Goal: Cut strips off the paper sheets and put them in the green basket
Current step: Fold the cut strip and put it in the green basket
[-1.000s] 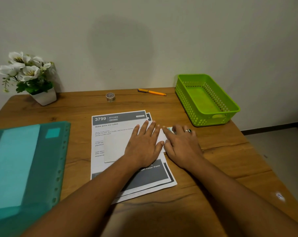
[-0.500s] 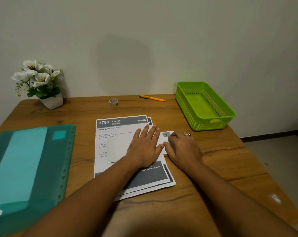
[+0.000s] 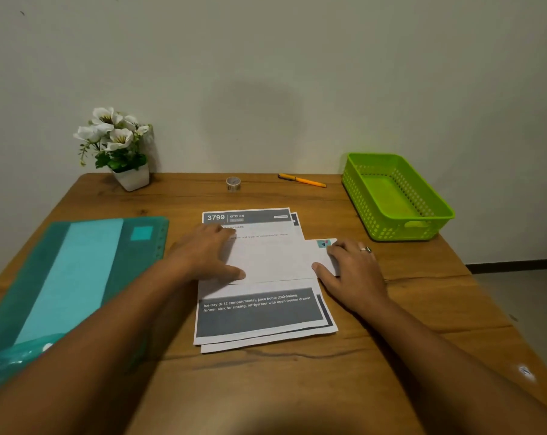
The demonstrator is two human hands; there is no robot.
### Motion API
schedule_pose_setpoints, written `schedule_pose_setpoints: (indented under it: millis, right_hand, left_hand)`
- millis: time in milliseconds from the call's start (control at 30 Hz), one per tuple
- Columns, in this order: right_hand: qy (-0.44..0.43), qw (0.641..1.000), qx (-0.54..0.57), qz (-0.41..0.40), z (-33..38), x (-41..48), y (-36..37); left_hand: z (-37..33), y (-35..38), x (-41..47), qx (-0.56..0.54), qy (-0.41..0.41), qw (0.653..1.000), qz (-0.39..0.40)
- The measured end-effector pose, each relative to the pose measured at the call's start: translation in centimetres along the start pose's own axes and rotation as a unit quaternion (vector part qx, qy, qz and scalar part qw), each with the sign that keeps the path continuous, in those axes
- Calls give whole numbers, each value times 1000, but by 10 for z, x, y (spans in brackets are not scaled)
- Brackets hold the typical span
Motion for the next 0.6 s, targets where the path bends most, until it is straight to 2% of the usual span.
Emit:
schedule_pose_setpoints:
  millis: [100, 233, 300, 367, 467, 533, 600]
  right_hand:
    - [4, 1000, 18, 14, 1, -2, -1]
    - [51, 995, 78, 45, -4, -2, -1]
    - [82, 985, 141, 62, -9, -2, 0]
    - [107, 967, 220, 66, -15, -1, 4]
    - [134, 914, 381, 37, -20, 0, 1]
    - [135, 863, 487, 6, -18, 0, -9]
    - [136, 826, 547, -23, -12, 2, -24]
  left_hand:
    - [5, 0, 2, 11, -11, 999, 28]
    - [6, -5, 8, -20, -13, 998, 50]
    - [6, -5, 9, -58, -5, 997, 50]
    - [6, -5, 6, -142, 18, 989, 31]
    - [8, -5, -3, -323, 67, 944, -24]
    - [8, -7, -12, -449, 109, 885, -58]
    - [9, -14, -20, -517, 144, 838, -98]
Point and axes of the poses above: each hand's wrist, its own x-axis towards the middle knuckle, its own y-axis out of the palm, z = x × y, the point moved 5 cm from there along x, towards the middle knuckle, and after that the axes turned 11 degrees about z, right-handed, at the moved point
